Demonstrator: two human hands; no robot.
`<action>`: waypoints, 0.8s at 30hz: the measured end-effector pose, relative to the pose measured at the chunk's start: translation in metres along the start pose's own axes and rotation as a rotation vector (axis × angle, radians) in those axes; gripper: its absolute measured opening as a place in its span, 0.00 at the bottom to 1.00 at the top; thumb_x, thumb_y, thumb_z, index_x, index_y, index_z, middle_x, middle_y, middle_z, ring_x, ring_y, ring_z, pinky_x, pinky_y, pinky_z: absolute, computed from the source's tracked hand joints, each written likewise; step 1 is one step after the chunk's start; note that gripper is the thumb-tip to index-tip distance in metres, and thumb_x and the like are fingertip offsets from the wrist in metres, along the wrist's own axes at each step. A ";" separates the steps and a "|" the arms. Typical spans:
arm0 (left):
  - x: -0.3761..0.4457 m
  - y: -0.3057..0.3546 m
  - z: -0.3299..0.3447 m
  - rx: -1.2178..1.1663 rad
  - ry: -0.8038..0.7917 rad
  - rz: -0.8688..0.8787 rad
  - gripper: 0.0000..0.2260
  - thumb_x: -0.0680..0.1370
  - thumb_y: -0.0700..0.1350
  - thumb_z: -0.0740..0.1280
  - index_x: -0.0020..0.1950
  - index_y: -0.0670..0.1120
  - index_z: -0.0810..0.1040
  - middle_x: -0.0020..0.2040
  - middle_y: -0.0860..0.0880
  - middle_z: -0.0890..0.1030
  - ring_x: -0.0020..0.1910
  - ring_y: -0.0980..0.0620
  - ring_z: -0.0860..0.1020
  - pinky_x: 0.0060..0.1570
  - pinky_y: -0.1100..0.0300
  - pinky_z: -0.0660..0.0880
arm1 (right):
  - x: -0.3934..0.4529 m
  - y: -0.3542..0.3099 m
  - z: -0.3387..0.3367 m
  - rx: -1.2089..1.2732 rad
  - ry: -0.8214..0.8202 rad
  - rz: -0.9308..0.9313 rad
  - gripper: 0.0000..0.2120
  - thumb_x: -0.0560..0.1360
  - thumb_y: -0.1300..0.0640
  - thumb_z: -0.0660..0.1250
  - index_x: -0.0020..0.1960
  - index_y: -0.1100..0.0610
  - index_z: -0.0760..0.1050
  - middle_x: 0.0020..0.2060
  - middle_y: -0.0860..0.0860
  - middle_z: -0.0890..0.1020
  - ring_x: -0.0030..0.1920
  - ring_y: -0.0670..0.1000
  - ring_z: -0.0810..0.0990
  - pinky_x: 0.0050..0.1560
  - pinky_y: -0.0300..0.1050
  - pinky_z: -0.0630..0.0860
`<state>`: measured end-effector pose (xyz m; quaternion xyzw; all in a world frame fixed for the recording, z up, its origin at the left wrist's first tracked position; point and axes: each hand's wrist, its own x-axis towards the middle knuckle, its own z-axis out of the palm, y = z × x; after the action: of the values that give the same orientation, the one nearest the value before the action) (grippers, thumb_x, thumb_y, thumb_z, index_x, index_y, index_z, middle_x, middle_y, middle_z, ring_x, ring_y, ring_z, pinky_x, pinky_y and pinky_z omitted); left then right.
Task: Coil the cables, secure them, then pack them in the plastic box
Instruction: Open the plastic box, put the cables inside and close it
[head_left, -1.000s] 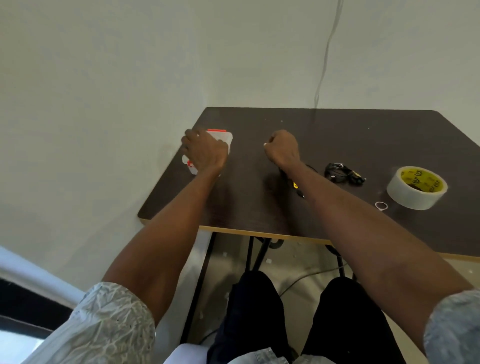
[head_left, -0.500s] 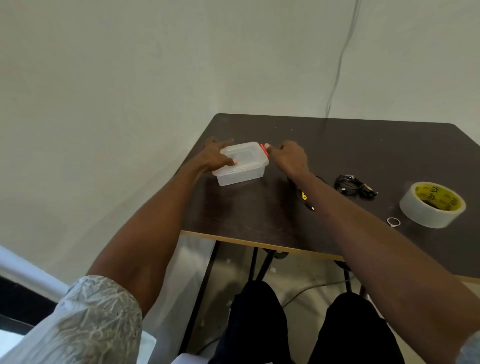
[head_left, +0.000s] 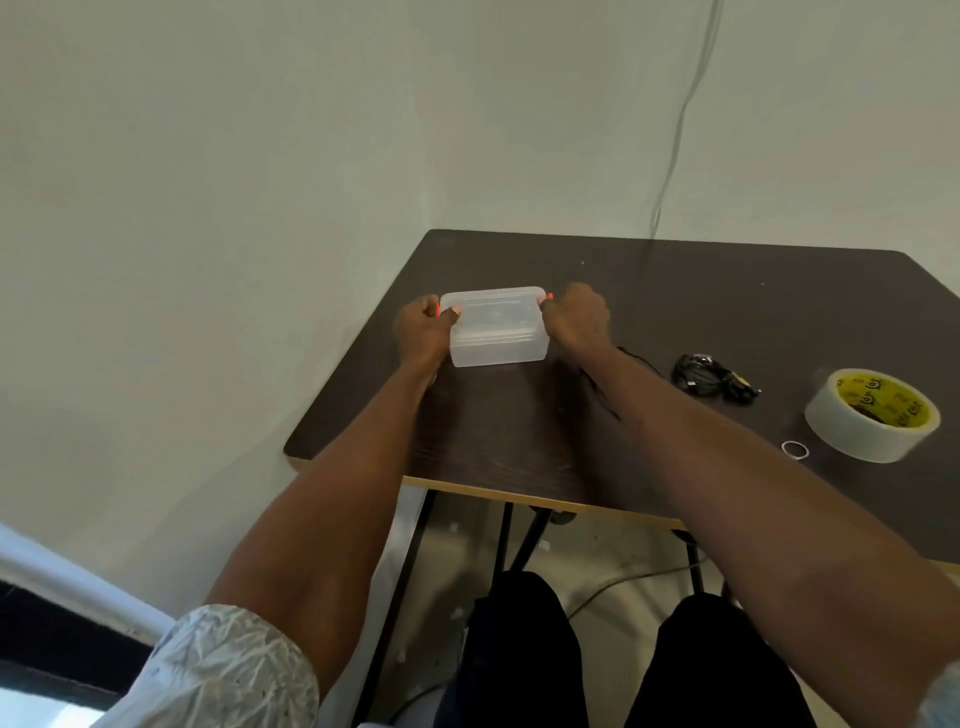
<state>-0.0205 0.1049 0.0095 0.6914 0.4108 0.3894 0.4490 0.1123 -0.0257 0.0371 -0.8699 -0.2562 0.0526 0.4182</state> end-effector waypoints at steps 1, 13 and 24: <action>0.000 0.002 0.000 -0.043 0.008 -0.028 0.09 0.76 0.42 0.69 0.37 0.49 0.74 0.39 0.50 0.75 0.36 0.56 0.71 0.35 0.65 0.68 | 0.001 -0.003 0.000 -0.002 -0.011 -0.015 0.18 0.80 0.49 0.64 0.60 0.63 0.75 0.55 0.56 0.80 0.52 0.55 0.79 0.45 0.42 0.68; 0.006 -0.012 -0.011 -0.134 0.004 -0.350 0.08 0.70 0.32 0.69 0.36 0.45 0.81 0.33 0.49 0.80 0.30 0.55 0.76 0.22 0.67 0.71 | 0.008 -0.007 0.006 -0.004 0.065 0.209 0.05 0.79 0.62 0.65 0.52 0.63 0.77 0.46 0.55 0.79 0.44 0.52 0.78 0.37 0.40 0.72; 0.032 0.025 -0.024 0.662 -0.525 0.342 0.44 0.67 0.67 0.71 0.76 0.51 0.61 0.77 0.48 0.61 0.76 0.46 0.57 0.74 0.44 0.54 | 0.006 -0.020 0.011 0.256 -0.044 0.369 0.11 0.80 0.62 0.60 0.59 0.62 0.77 0.54 0.57 0.81 0.52 0.57 0.81 0.50 0.47 0.80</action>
<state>-0.0256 0.1351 0.0451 0.9310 0.2650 0.1172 0.2221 0.1057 -0.0050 0.0455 -0.8406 -0.0929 0.1792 0.5027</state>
